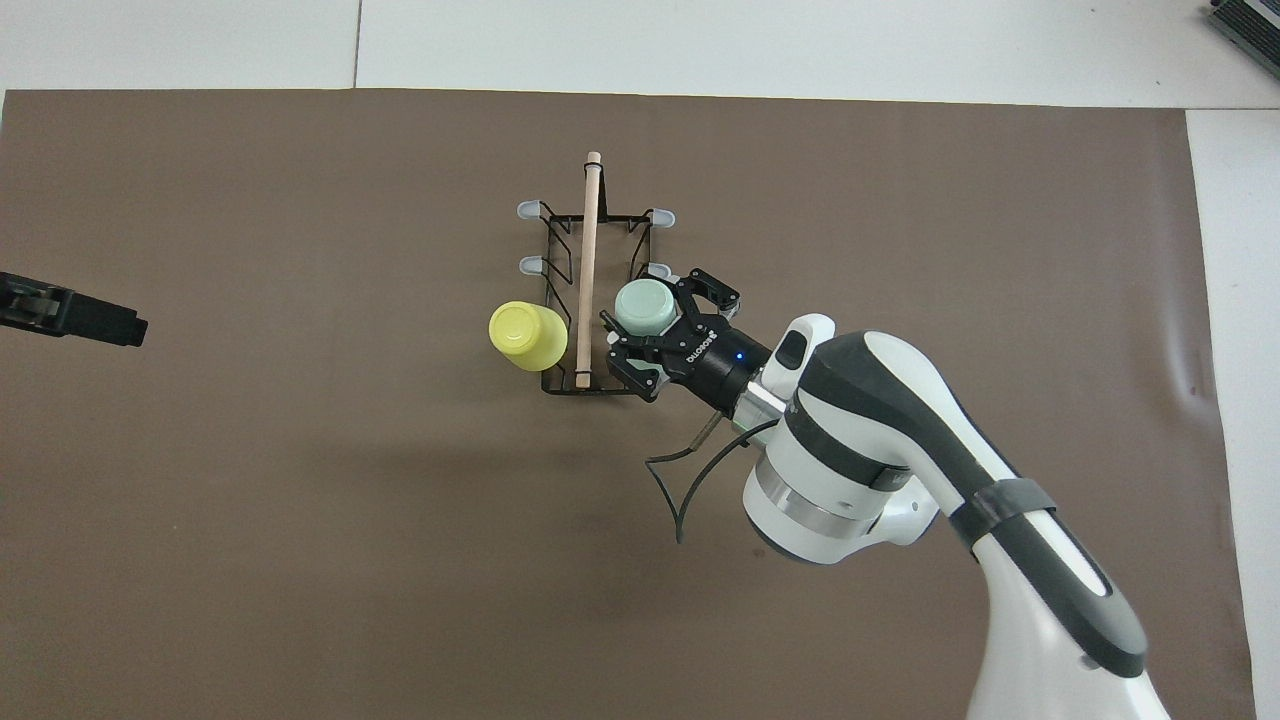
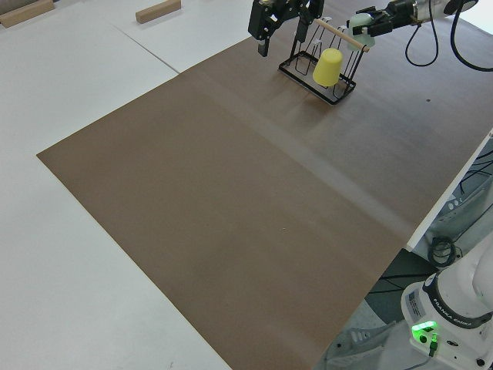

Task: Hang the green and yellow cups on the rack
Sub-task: 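Lower the green cup onto the rack peg with the right gripper, then open the right gripper to release the green cup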

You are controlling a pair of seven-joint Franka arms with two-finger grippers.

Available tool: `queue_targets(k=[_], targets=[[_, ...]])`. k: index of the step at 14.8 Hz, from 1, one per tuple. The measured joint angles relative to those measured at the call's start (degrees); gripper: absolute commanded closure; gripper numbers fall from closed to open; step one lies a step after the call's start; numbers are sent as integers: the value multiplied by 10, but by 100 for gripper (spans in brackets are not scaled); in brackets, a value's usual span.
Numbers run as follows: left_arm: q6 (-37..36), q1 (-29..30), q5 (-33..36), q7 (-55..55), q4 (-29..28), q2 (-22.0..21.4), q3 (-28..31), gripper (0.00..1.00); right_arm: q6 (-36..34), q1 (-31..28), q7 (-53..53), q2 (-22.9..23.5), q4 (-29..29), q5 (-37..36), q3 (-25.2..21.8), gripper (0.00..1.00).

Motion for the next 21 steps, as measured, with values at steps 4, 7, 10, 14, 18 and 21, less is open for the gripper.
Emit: queue_targets(k=[4,7,10,14,18,21], targets=[[0,0,0,0,0,0,0,0,0,0,0,0,0,1,0,0],[0,0,0,0,0,0,0,0,7,0,4,0,0,7,1,0],[0,0,0,0,0,0,0,0,43,1,4,-1,3,7,2,0],[0,0,0,0,0,0,0,0,57,1,4,-6,5,7,2,0],[0,0,0,0,0,0,0,0,84,1,4,-10,11,-4,2,0],[0,0,0,0,0,0,0,0,92,1,4,-14,13,-16,2,0]])
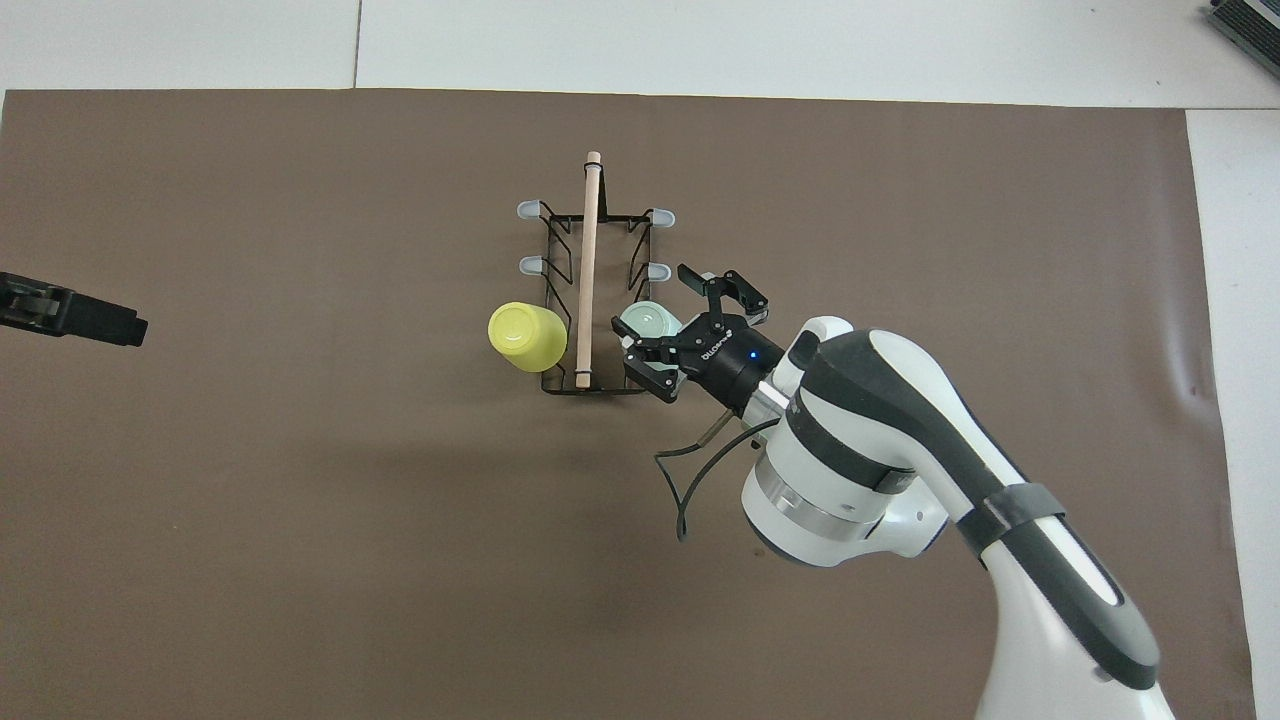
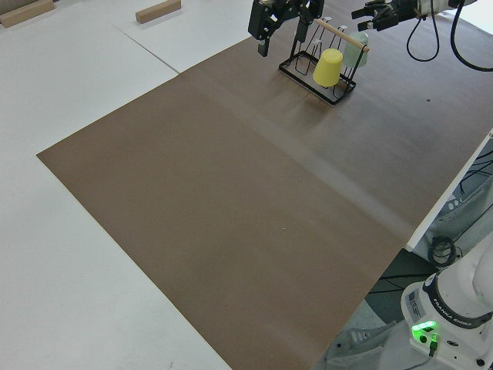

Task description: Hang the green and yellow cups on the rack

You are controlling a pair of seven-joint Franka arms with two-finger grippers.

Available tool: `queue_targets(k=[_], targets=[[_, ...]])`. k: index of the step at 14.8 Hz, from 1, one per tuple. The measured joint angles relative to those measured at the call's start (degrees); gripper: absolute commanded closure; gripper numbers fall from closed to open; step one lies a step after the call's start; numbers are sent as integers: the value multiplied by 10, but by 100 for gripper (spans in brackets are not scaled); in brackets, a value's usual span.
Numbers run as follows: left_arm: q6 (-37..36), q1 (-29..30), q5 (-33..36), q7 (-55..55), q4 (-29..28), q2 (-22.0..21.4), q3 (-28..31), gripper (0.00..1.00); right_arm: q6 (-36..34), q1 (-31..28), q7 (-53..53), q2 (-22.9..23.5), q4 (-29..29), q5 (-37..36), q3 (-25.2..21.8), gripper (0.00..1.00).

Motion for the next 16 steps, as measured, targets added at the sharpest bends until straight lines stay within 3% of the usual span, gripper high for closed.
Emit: queue_targets(k=[10,16], targets=[[0,0,0,0,0,0,0,0,1,-34,43,-5,2,-160,-2,0],[0,0,0,0,0,0,0,0,1,-64,51,-4,1,-304,-2,0]])
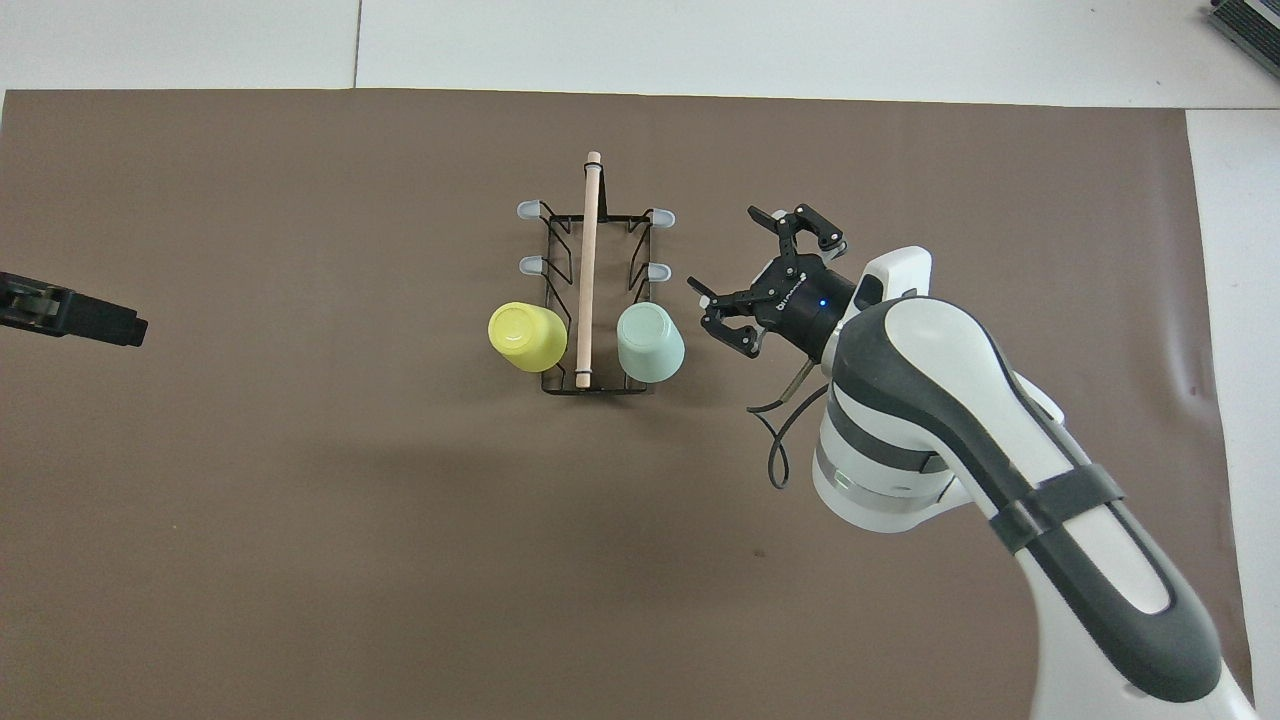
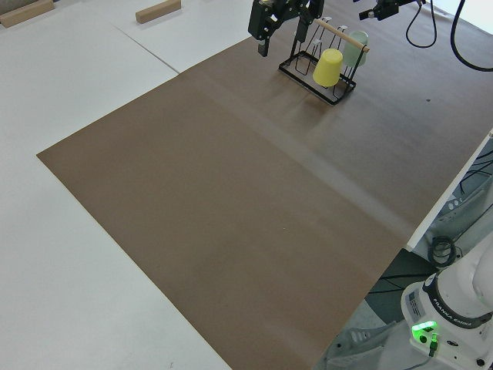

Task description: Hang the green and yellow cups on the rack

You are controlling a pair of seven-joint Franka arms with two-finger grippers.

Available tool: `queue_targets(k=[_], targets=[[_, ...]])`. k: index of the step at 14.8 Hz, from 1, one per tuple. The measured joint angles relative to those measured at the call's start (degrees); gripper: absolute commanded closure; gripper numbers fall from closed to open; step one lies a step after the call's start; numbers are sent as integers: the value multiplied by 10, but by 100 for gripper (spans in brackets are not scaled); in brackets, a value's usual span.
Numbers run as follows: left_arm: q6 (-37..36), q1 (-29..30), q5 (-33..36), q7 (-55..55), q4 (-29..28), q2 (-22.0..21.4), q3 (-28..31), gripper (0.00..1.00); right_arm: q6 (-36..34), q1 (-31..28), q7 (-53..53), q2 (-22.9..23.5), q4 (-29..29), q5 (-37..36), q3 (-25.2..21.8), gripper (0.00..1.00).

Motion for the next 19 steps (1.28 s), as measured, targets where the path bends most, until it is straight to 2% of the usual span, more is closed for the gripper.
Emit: queue_targets(k=[9,15,19], targets=[[0,0,0,0,0,0,0,0,-30,-81,2,8,-18,-270,-1,0],[0,0,0,0,0,0,0,0,-178,-201,3,4,-8,-519,-5,0],[0,0,0,0,0,0,0,0,-241,-252,3,-2,-4,-674,-7,0]])
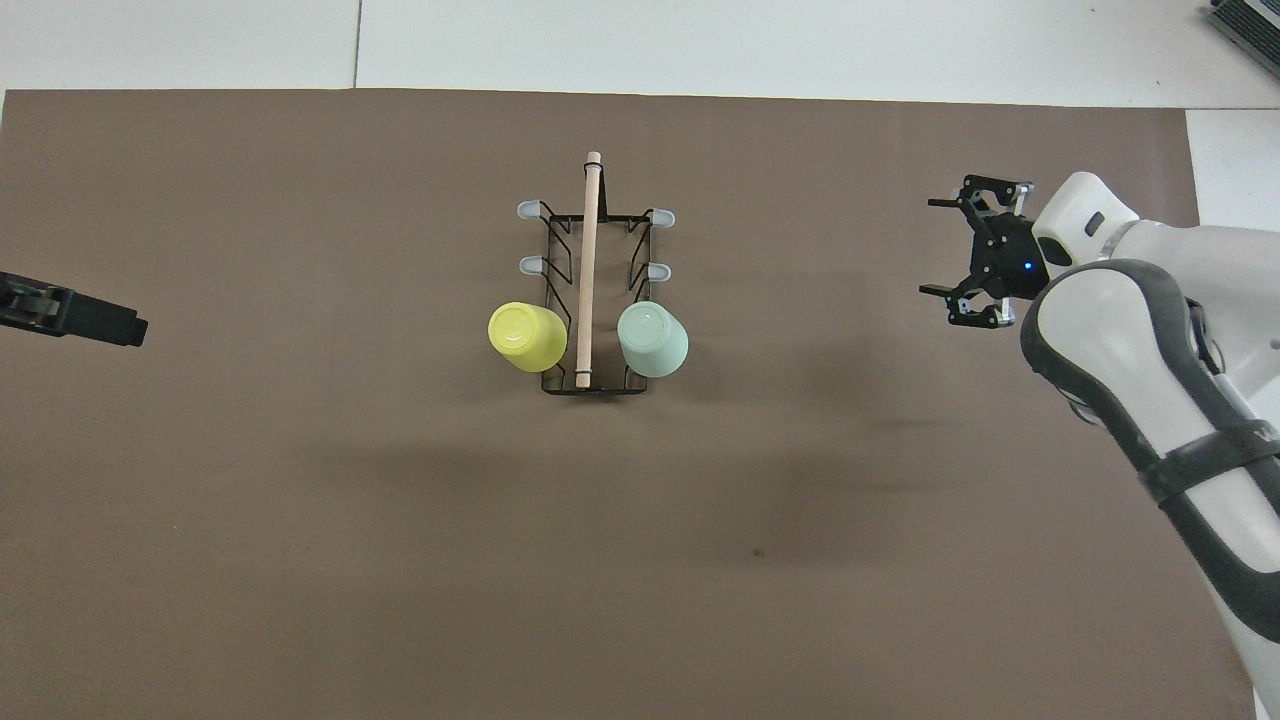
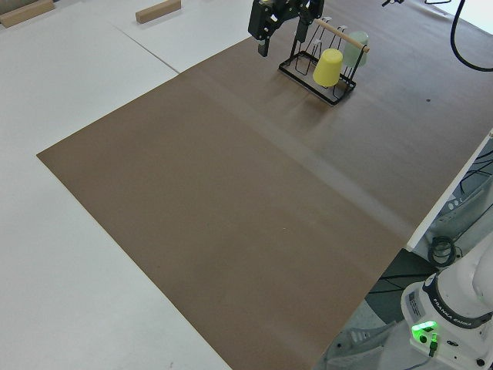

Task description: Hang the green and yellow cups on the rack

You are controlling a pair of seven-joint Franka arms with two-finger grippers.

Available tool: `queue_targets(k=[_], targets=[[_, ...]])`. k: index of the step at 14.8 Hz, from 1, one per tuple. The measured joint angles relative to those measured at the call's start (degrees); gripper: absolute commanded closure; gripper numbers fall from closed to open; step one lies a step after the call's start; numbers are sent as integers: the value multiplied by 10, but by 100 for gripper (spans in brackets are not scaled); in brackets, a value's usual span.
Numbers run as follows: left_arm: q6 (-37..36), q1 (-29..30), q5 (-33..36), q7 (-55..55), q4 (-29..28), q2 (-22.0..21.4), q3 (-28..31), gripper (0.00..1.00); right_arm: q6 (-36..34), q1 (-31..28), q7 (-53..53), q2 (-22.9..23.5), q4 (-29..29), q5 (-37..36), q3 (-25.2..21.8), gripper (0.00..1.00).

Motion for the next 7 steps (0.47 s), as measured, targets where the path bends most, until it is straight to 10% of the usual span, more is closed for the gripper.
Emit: queue_targets(k=[7], targets=[[0,0,0,0,0,0,0,0,-72,-40,0,-25,10,-205,-2,0]])
